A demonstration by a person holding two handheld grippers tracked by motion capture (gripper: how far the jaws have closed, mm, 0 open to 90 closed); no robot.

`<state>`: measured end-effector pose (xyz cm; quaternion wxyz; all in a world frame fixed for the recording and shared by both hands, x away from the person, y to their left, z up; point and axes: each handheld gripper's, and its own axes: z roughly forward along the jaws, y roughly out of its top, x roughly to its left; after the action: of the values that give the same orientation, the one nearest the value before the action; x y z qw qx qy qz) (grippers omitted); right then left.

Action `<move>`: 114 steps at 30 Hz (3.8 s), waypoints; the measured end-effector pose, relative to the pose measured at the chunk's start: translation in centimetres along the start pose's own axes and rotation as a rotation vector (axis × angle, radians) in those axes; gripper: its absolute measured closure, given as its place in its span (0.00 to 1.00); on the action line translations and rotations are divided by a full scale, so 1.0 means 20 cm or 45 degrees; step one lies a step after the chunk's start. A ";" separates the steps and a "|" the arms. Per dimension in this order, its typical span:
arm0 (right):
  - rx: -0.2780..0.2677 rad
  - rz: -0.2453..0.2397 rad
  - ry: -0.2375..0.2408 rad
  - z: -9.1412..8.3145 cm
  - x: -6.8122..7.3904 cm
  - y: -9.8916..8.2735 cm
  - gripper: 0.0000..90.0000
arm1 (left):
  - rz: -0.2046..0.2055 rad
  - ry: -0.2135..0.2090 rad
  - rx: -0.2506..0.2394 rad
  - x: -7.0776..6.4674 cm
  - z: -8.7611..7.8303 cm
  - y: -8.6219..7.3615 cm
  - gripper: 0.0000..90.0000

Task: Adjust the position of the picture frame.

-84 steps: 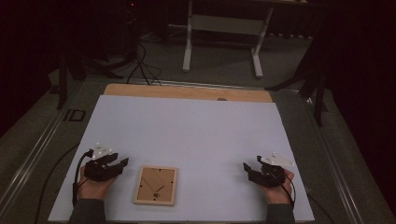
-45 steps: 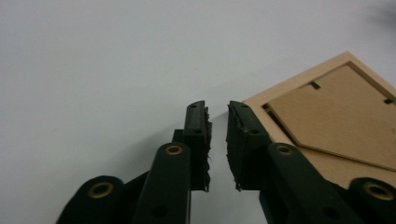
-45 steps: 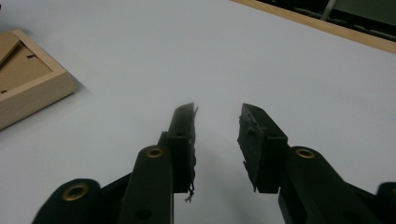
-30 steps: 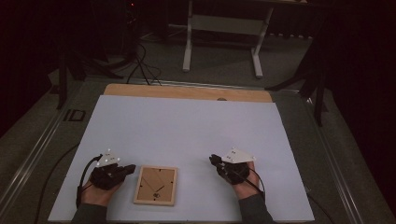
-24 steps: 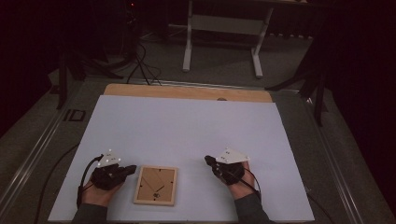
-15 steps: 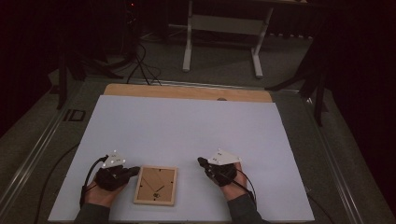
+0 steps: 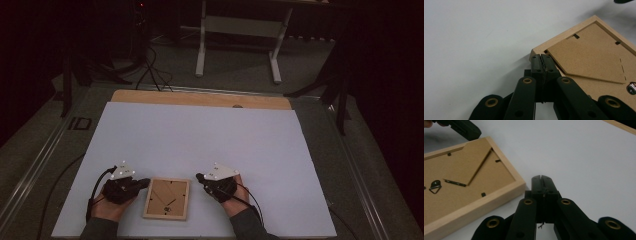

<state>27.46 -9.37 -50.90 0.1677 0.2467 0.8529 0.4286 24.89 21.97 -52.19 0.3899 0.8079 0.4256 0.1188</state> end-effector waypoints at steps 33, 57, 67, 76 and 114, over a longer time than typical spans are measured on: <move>0.073 -0.069 0.094 0.19 0.13 0.07 1.00 | 0.008 0.014 -0.027 0.00 -0.01 0.01 0.99; 0.111 -0.110 0.016 0.24 0.05 0.11 1.00 | 0.024 0.088 -0.044 0.03 0.10 0.10 0.99; 0.110 -0.103 0.036 0.24 0.03 0.12 1.00 | 0.016 0.064 -0.061 0.06 0.15 0.11 0.99; 0.129 -0.109 0.008 0.26 0.01 0.13 1.00 | 0.029 0.018 -0.047 0.04 0.15 0.11 1.00; 0.149 -0.050 -0.100 0.07 -0.14 0.10 1.00 | 0.268 -0.213 0.028 -0.33 0.29 0.12 0.99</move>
<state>31.04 -8.94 -49.84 0.1947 0.2560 0.8738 0.3647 25.31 12.93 -53.47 0.4004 0.8594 0.3059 0.0865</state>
